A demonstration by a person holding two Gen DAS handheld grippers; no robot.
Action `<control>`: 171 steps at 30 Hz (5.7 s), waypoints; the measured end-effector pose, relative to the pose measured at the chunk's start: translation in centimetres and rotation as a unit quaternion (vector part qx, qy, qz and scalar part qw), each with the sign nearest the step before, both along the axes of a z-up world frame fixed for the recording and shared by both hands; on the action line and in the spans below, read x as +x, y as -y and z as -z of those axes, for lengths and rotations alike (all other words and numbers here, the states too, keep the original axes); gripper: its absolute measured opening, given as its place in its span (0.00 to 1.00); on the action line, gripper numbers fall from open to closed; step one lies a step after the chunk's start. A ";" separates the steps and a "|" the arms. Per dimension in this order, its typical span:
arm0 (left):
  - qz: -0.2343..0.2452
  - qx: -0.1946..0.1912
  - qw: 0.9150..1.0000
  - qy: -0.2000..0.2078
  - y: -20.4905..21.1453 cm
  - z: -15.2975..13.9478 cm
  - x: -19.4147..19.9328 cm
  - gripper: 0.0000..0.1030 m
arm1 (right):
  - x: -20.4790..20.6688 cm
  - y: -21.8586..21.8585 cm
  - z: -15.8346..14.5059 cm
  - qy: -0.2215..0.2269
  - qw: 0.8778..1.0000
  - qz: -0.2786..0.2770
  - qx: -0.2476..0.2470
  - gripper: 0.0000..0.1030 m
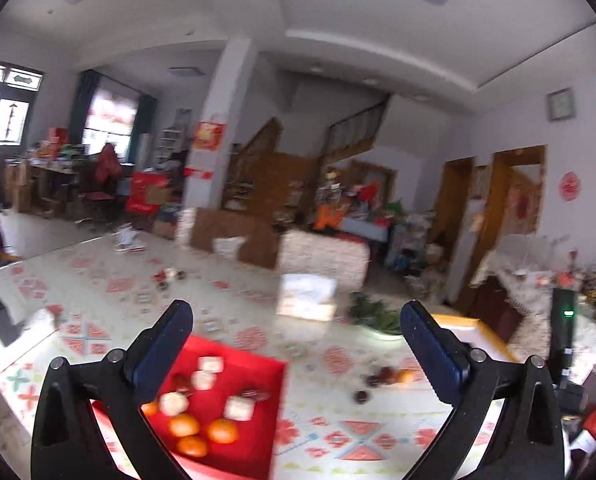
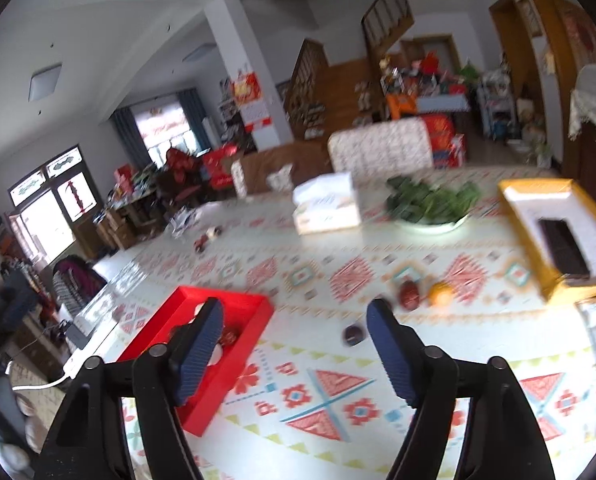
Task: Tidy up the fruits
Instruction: 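Move both open grippers back toward the remaining fruit on the cloth, then grasp a tangerine with the right gripper while the left gripper grasps a dark plum, then carry the tangerine and plum over the red tray and open both grippers, then move both open grippers back toward the last date and plum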
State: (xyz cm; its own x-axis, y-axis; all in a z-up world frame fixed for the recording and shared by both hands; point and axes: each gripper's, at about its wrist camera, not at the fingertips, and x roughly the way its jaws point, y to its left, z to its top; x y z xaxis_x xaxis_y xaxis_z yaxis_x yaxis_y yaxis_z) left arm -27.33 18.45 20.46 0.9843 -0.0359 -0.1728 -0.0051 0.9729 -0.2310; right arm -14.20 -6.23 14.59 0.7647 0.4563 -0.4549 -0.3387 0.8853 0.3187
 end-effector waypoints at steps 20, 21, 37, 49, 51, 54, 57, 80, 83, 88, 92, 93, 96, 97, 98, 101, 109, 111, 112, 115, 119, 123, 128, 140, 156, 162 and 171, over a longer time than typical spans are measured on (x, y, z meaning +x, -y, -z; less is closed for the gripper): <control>0.041 -0.017 0.981 -0.189 2.5 9.0 11.9 1.00 | 7.8 9.0 5.0 -0.067 0.993 0.088 0.045 0.83; 0.043 -0.019 0.980 -0.195 2.5 9.5 12.4 1.00 | 8.3 9.7 5.4 -0.072 0.992 0.097 0.048 0.83; 0.102 -0.020 0.961 -0.257 5.2 13.2 16.3 1.00 | 17.5 8.7 12.1 -0.189 0.976 0.107 0.010 0.67; 0.123 0.018 0.954 -0.273 7.9 14.2 17.4 1.00 | 18.4 7.0 14.1 -0.191 0.976 0.096 -0.027 0.36; 0.129 0.035 0.952 -0.276 8.7 14.6 17.8 1.00 | 18.1 7.3 14.2 -0.193 0.976 0.097 -0.019 0.36; 0.137 0.053 0.947 -0.286 9.7 15.4 18.8 0.96 | 17.8 7.9 14.2 -0.197 0.976 0.097 -0.003 0.36; 0.155 0.061 0.937 -0.306 10.9 16.7 20.5 0.82 | 17.6 8.3 13.9 -0.192 0.977 0.093 0.012 0.36; 0.154 0.062 0.933 -0.319 12.8 18.0 23.7 0.25 | 17.5 9.1 13.4 -0.188 0.978 0.075 0.047 0.36; 0.147 0.044 0.940 -0.305 11.7 17.1 22.8 0.25 | 17.3 9.3 13.1 -0.182 0.979 0.073 0.053 0.36; 0.135 0.004 0.951 -0.278 9.1 15.2 20.5 0.25 | 16.8 9.5 12.5 -0.166 0.981 0.078 0.059 0.36; 0.124 -0.008 0.960 -0.251 6.6 13.2 18.3 0.25 | 16.3 9.1 11.8 -0.153 0.983 0.082 0.062 0.36; 0.119 -0.009 0.962 -0.244 5.9 12.7 17.7 0.25 | 16.1 8.8 11.5 -0.150 0.984 0.079 0.062 0.36; 0.098 -0.012 0.969 -0.226 3.4 11.4 16.1 0.25 | 14.7 7.7 10.2 -0.134 0.987 0.068 0.064 0.36; 0.090 -0.016 0.971 -0.222 2.4 11.2 15.6 0.25 | 14.2 7.3 9.9 -0.133 0.987 0.062 0.068 0.36; 0.083 -0.019 0.972 -0.220 1.7 11.1 15.3 0.25 | 13.7 6.7 9.5 -0.132 0.987 0.054 0.073 0.36; 0.055 -0.033 0.974 -0.217 -1.0 11.1 14.3 0.25 | 12.7 4.5 8.5 -0.128 0.989 0.027 0.075 0.36; -0.008 -0.065 0.973 -0.223 -6.8 11.9 12.9 0.25 | 10.7 -3.9 6.6 -0.129 0.987 -0.071 0.070 0.36; -0.019 -0.067 0.972 -0.224 -7.7 12.2 12.7 0.25 | 10.2 -6.4 6.5 -0.132 0.984 -0.097 0.068 0.36; -0.022 -0.068 0.972 -0.225 -8.0 12.4 12.7 0.25 | 10.0 -7.2 6.6 -0.134 0.983 -0.106 0.067 0.36; -0.033 -0.069 0.970 -0.230 -9.0 12.9 12.4 0.25 | 9.1 -10.9 7.0 -0.140 0.979 -0.140 0.053 0.36; -0.046 -0.075 0.966 -0.242 -10.2 13.8 12.5 0.25 | 8.4 -14.5 7.7 -0.146 0.973 -0.174 0.033 0.36; -0.059 -0.083 0.962 -0.254 -11.3 14.7 12.6 0.25 | 7.6 -17.5 8.8 -0.148 0.969 -0.200 0.004 0.36; -0.071 -0.093 0.957 -0.265 -12.4 15.5 12.6 0.25 | 6.9 -20.1 10.0 -0.151 0.964 -0.217 -0.023 0.36; -0.081 -0.107 0.959 -0.248 -13.3 14.6 11.8 0.57 | 5.4 -22.5 11.4 -0.139 0.958 -0.238 -0.074 0.37; -0.086 -0.096 0.967 -0.218 -11.5 12.1 10.8 0.89 | 4.9 -20.1 9.8 -0.118 0.965 -0.229 -0.044 0.56; -0.084 -0.095 0.964 -0.235 -10.4 11.9 10.9 0.89 | 5.0 -18.1 9.2 -0.115 0.970 -0.212 -0.026 0.59; -0.065 -0.085 0.967 -0.233 -7.4 10.9 10.9 0.89 | 5.9 -13.4 8.9 -0.124 0.978 -0.167 -0.002 0.62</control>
